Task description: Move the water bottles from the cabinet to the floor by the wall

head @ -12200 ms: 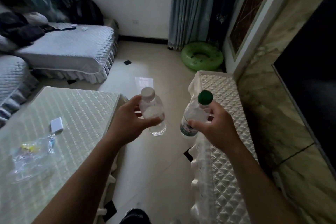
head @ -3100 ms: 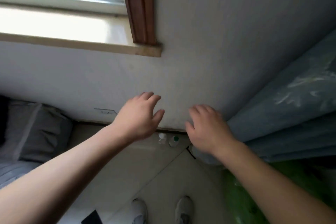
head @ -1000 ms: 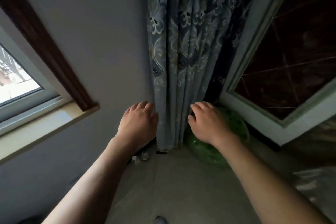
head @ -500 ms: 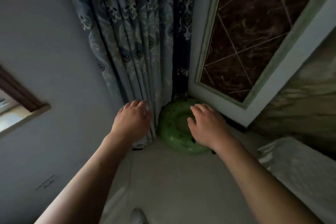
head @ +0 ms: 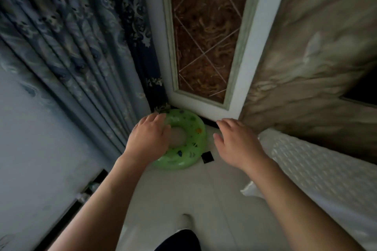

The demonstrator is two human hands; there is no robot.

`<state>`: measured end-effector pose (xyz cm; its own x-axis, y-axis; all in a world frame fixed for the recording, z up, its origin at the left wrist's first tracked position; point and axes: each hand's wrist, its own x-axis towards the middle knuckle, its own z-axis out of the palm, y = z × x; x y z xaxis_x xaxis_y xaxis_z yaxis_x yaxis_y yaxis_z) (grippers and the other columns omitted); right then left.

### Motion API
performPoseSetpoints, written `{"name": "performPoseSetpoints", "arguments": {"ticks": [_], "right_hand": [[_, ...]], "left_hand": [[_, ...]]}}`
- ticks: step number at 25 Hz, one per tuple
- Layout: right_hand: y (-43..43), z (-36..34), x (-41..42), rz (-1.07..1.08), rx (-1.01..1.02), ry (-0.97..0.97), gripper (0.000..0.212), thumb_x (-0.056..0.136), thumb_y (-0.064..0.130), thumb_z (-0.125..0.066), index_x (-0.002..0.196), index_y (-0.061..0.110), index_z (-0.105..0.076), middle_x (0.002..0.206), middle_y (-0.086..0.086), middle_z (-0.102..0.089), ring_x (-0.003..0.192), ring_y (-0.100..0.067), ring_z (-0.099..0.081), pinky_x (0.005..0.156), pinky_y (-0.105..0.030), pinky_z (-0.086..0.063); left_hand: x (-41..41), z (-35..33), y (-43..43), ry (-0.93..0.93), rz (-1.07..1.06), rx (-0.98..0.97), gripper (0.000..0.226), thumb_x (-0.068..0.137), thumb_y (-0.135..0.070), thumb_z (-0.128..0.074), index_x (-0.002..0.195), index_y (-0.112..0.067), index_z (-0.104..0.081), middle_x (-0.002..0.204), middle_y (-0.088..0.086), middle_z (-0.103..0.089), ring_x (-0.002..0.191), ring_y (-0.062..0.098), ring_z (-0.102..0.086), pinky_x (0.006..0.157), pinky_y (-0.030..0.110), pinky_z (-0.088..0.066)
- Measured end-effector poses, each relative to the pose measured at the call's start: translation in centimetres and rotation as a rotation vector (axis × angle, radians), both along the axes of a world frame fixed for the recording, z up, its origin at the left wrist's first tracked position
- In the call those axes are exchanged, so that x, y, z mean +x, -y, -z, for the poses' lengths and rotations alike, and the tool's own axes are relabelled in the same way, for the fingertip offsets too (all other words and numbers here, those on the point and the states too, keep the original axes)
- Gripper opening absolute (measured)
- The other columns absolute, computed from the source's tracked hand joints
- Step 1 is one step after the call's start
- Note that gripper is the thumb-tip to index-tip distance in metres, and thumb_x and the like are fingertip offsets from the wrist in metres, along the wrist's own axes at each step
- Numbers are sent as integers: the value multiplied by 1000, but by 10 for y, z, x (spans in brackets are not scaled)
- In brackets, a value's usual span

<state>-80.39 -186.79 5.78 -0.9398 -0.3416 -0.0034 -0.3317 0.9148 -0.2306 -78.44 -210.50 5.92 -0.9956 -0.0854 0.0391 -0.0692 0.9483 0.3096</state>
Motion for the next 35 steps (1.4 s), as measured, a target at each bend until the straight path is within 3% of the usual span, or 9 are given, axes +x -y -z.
{"name": "performPoseSetpoints", "arguments": {"ticks": [5,12,16,21,31,35], "right_hand": [[-59,1,-7,66,22,-6,49,100,34,-37,142,10,-42,145,-9,-46,132,-27,-42,107,-36,-34],[-155,16,-59,172,77,3,39,98,34,-38,124,10,-54,127,-9,-56,115,-29,-51,95,-42,-43],[-214,20,-86,164,106,22,40,99,33,-38,127,9,-53,128,-10,-57,115,-30,-52,98,-43,-42],[-297,13,-116,218,118,45,42,100,34,-36,130,10,-52,131,-8,-54,118,-27,-49,100,-39,-39],[-410,8,-118,270,60,37,40,99,36,-37,123,10,-55,123,-9,-58,112,-27,-52,95,-40,-43],[-478,7,-93,272,22,44,43,100,36,-35,133,12,-49,133,-7,-53,121,-26,-48,101,-40,-41]], "left_hand": [[-33,7,-58,8,86,18,51,100,-36,-38,147,-17,-40,151,5,-42,139,27,-36,115,40,-30],[-103,35,-150,29,144,52,50,98,-32,-41,145,-14,-43,148,9,-45,138,29,-38,114,41,-31],[-146,45,-208,18,172,71,58,94,-40,-34,142,-11,-47,145,12,-49,134,31,-42,113,45,-33],[-182,35,-296,2,209,79,47,98,-31,-46,141,-13,-48,147,10,-47,136,30,-39,113,44,-33],[-180,17,-420,-19,354,-67,49,94,-39,-40,134,-13,-55,136,10,-56,127,30,-49,105,44,-40],[-150,12,-485,-35,341,-82,47,92,-38,-38,122,-11,-60,122,10,-62,116,31,-55,97,43,-44]]}}
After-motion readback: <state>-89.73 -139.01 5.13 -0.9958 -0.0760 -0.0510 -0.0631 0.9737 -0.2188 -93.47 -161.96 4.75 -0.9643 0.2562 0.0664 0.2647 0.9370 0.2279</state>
